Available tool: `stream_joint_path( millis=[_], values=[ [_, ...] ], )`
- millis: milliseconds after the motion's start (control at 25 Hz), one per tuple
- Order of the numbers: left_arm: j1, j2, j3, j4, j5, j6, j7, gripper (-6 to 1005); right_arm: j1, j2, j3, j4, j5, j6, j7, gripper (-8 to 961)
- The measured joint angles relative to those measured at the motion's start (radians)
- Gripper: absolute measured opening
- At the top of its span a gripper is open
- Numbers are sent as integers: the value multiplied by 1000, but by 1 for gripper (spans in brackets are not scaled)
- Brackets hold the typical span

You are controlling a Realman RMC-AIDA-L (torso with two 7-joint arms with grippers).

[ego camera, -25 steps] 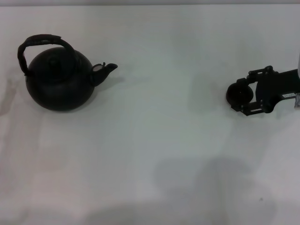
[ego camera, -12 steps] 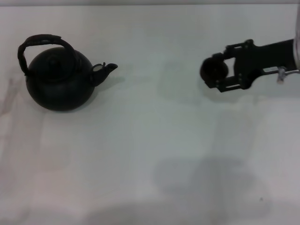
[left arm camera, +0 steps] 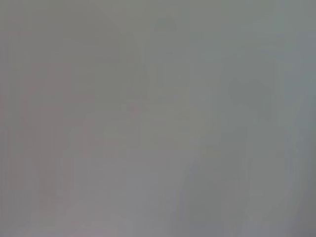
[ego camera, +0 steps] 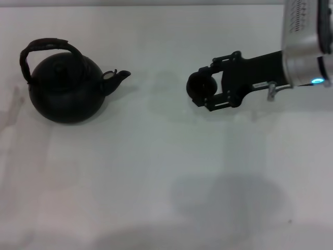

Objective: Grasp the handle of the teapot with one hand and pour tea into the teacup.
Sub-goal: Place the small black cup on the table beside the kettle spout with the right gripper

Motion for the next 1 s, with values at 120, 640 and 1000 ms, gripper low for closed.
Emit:
stream_joint_path(
  millis=[120,640,1000],
  values=[
    [0,0,0,0,3,0,-3,863,4,2,-82,7,29,-64,0,732],
    [5,-2,0,-1,25,0,-6,862,14,6,-340,18,119,-327,-38,734],
    [4,-2,0,-1,26,-1,-7,862,14,5,-374,26,126,-402,-42,735]
  ],
)
